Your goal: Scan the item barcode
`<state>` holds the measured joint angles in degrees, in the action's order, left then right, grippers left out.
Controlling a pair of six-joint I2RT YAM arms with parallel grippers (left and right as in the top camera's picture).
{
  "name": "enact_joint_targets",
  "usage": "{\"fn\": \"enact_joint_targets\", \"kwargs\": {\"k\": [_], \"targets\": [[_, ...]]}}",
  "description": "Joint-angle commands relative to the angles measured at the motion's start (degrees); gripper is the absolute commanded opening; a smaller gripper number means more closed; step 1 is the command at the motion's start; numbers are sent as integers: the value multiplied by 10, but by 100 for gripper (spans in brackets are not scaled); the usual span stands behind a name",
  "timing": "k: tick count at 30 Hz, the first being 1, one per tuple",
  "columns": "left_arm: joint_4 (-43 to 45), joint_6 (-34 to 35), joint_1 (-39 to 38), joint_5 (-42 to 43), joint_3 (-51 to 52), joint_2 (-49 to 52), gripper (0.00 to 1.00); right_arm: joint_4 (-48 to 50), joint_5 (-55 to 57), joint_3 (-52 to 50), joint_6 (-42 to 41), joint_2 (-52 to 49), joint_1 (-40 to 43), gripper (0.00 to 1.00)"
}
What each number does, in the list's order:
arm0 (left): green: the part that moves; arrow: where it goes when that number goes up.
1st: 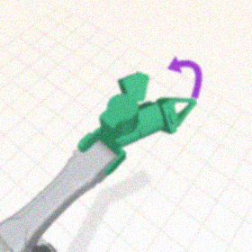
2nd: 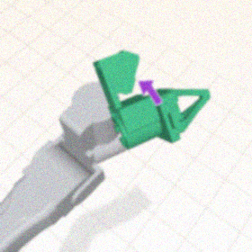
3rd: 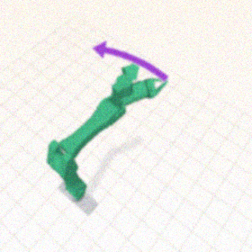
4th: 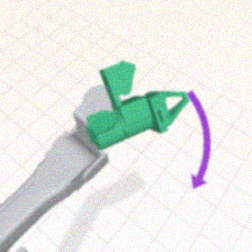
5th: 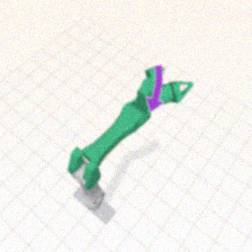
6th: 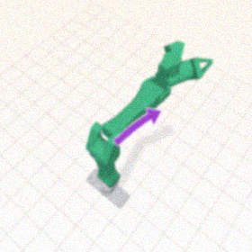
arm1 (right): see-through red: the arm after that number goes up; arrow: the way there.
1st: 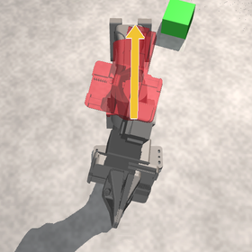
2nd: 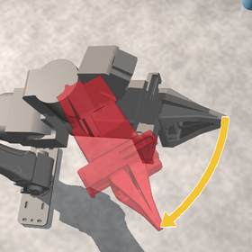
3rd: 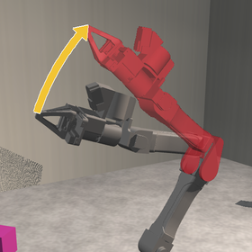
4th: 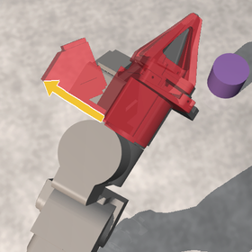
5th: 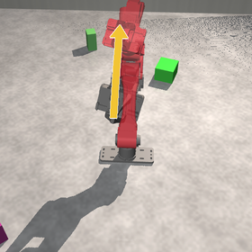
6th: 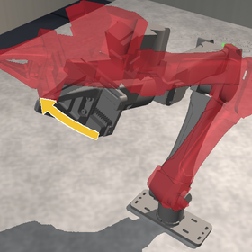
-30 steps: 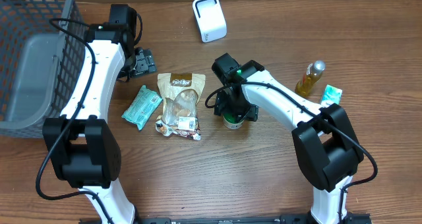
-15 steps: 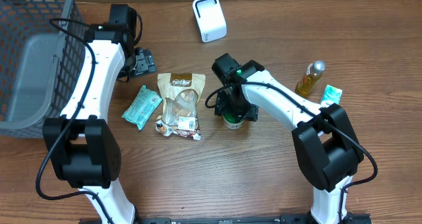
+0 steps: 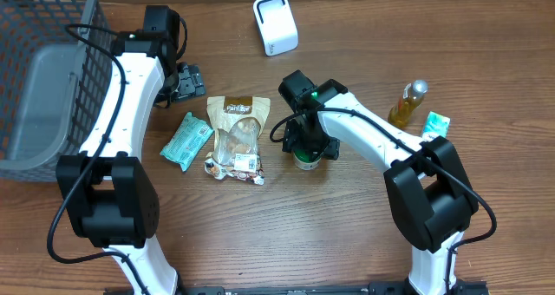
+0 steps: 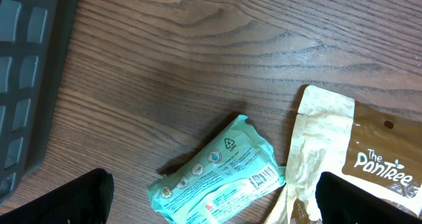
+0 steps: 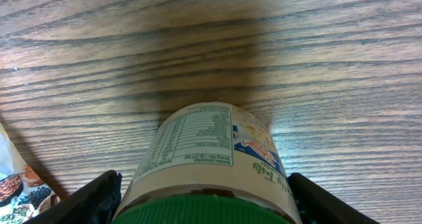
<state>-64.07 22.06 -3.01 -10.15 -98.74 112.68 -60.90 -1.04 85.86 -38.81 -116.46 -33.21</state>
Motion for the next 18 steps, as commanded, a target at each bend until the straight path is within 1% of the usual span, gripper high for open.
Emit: {"fn": "enact_joint_targets", "kwargs": {"k": [1, 13, 18], "targets": [[0, -9, -1, -8, -11, 4, 100, 1, 14, -4, -3, 13, -2, 77], [0, -9, -1, -8, -11, 4, 99, -8, 14, -4, -3, 13, -2, 77], [0, -9, -1, -8, -11, 4, 100, -9, 14, -4, -3, 13, -2, 75]]}}
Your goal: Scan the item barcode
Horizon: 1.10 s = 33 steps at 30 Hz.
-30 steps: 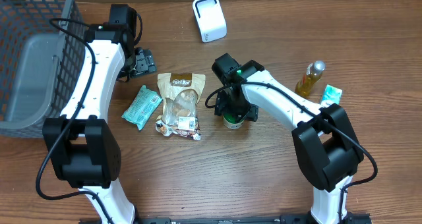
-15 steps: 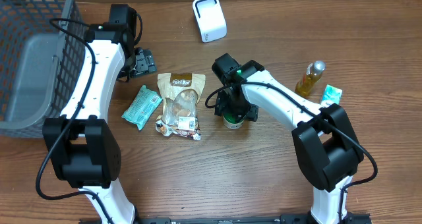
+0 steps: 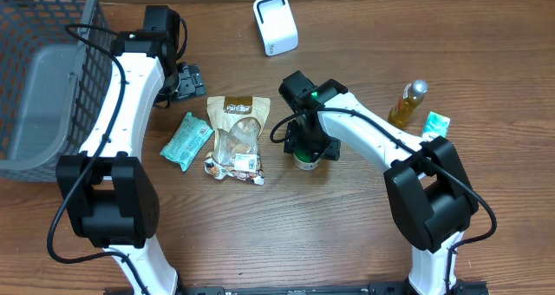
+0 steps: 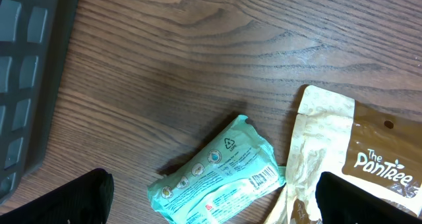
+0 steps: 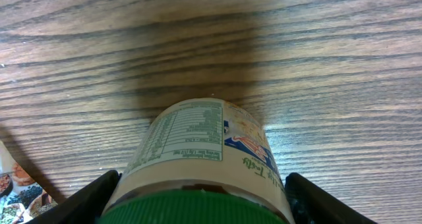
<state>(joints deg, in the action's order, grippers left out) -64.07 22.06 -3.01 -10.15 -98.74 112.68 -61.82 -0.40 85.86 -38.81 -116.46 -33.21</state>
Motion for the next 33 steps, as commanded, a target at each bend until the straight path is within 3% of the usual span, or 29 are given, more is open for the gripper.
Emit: {"fn": "enact_joint_targets", "kwargs": {"k": [1, 25, 33], "targets": [[0, -9, -1, -8, -11, 4, 100, 1, 8, -4, -3, 13, -2, 75], [0, -9, -1, -8, -11, 4, 100, 11, 8, -4, -4, 13, -2, 57], [0, -9, -1, -8, -11, 4, 100, 17, 8, -4, -2, 13, -2, 57]]}}
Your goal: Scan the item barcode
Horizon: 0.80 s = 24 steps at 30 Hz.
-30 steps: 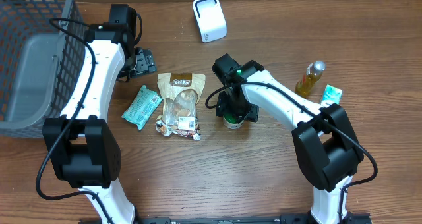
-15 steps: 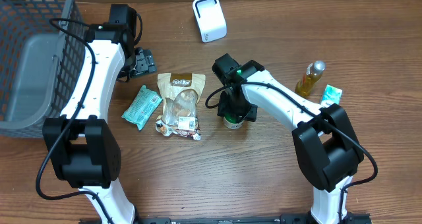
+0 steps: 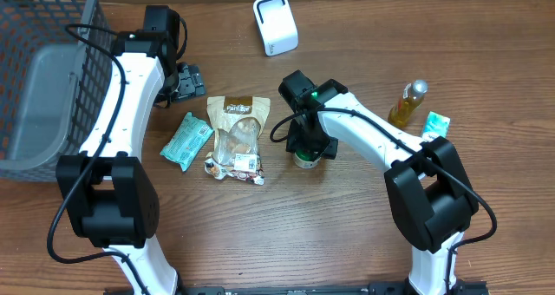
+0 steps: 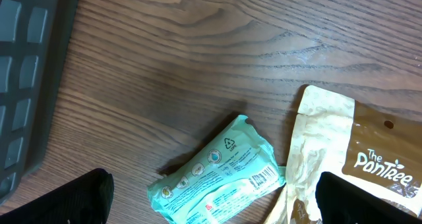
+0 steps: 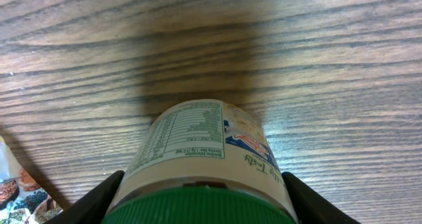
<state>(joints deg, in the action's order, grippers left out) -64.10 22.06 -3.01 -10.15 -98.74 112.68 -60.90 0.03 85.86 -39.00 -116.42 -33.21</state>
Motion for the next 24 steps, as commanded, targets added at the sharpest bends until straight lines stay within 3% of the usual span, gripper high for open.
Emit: {"fn": "enact_joint_targets", "kwargs": {"k": [1, 18, 21, 24], "targets": [[0, -9, -1, -8, -11, 4, 100, 9, 3, -4, 0, 12, -2, 57], [0, -9, -1, -8, -11, 4, 100, 16, 3, -4, 32, 12, -16, 56], [0, -9, -1, -8, -11, 4, 100, 18, 5, -4, 37, 12, -19, 59], [0, -9, -1, -8, -11, 4, 100, 19, 6, -4, 37, 12, -19, 69]]}}
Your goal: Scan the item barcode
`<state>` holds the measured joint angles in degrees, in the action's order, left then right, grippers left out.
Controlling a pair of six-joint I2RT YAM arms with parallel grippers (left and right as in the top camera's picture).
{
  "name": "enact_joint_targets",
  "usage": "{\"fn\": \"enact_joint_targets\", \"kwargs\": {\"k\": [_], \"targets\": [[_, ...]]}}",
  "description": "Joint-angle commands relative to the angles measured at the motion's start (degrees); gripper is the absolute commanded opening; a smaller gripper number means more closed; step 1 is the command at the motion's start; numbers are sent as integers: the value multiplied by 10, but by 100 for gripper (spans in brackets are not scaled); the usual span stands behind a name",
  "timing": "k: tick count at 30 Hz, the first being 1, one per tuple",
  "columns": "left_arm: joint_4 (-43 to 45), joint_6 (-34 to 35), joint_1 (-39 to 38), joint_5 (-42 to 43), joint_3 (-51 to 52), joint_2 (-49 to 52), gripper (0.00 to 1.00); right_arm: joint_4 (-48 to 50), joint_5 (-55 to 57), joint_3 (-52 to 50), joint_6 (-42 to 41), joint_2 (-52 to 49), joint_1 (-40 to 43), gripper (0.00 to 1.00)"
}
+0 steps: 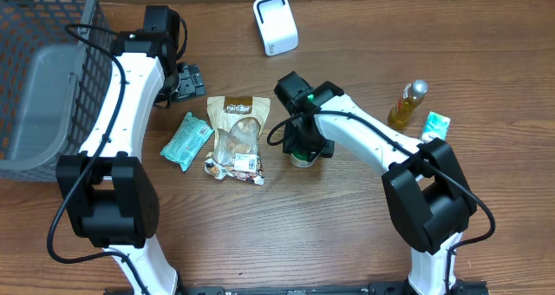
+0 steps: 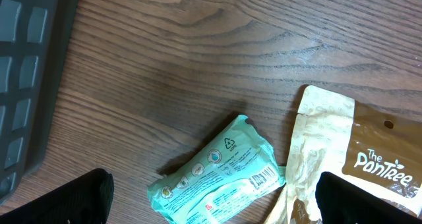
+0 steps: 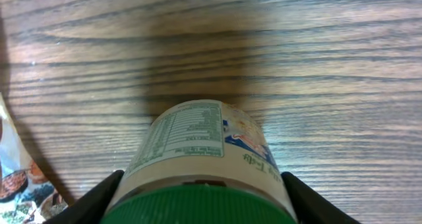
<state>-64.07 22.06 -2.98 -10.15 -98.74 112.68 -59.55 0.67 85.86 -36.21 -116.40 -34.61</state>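
Note:
A jar with a green lid and a nutrition label (image 3: 198, 141) stands upright at the table's middle, and my right gripper (image 3: 201, 201) is shut on it just under the lid, with its fingers (image 3: 92, 197) pressed to both sides. From overhead the jar (image 1: 301, 160) peeks out below the right gripper (image 1: 303, 146). The white scanner (image 1: 275, 24) stands at the back centre. My left gripper (image 2: 211, 201) hangs open over a teal packet (image 2: 217, 181), holding nothing; overhead the left gripper (image 1: 186, 81) is at the back left.
A brown snack pouch (image 1: 236, 134) lies just left of the jar, with the teal packet (image 1: 186, 140) beside it. A grey wire basket (image 1: 43, 78) fills the left edge. An oil bottle (image 1: 408, 104) and a small teal packet (image 1: 435, 124) sit at the right.
My right gripper and the jar have shifted a little to the left, toward the snack pouch, whose edge now shows more in the right wrist view. The left arm has not moved.
First my right fingers stood around the jar with small gaps at the sides. Then they were closer in, and then tight against it below the lid. Now the held jar sits slightly nearer the pouch. The left gripper stayed open over the teal packet throughout.

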Motion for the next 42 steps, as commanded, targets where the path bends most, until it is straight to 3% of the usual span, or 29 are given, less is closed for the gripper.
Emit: {"fn": "enact_joint_targets", "kwargs": {"k": [1, 3, 15, 25, 30, 32, 37, 42], "targets": [[0, -9, -1, -8, -11, 4, 99, 6, 1, -4, 9, 12, -5, 71], [0, -9, -1, -8, -11, 4, 100, 6, 3, -4, 9, 12, -5, 75], [0, -9, -1, -8, -11, 4, 100, 3, 3, -4, 6, 12, -5, 75], [0, -9, -1, -8, -11, 4, 100, -5, 19, -4, 8, 12, -5, 66], [0, -9, -1, -8, -11, 4, 100, -5, 28, -4, 52, 12, -5, 61], [0, -9, -1, -8, -11, 4, 100, -7, 40, -4, 63, 12, -5, 63], [0, -9, -1, -8, -11, 4, 100, -11, 46, -4, 41, 12, -5, 78], [0, -9, -1, -8, -11, 4, 100, -17, 47, -4, 2, 12, -5, 80]]}}
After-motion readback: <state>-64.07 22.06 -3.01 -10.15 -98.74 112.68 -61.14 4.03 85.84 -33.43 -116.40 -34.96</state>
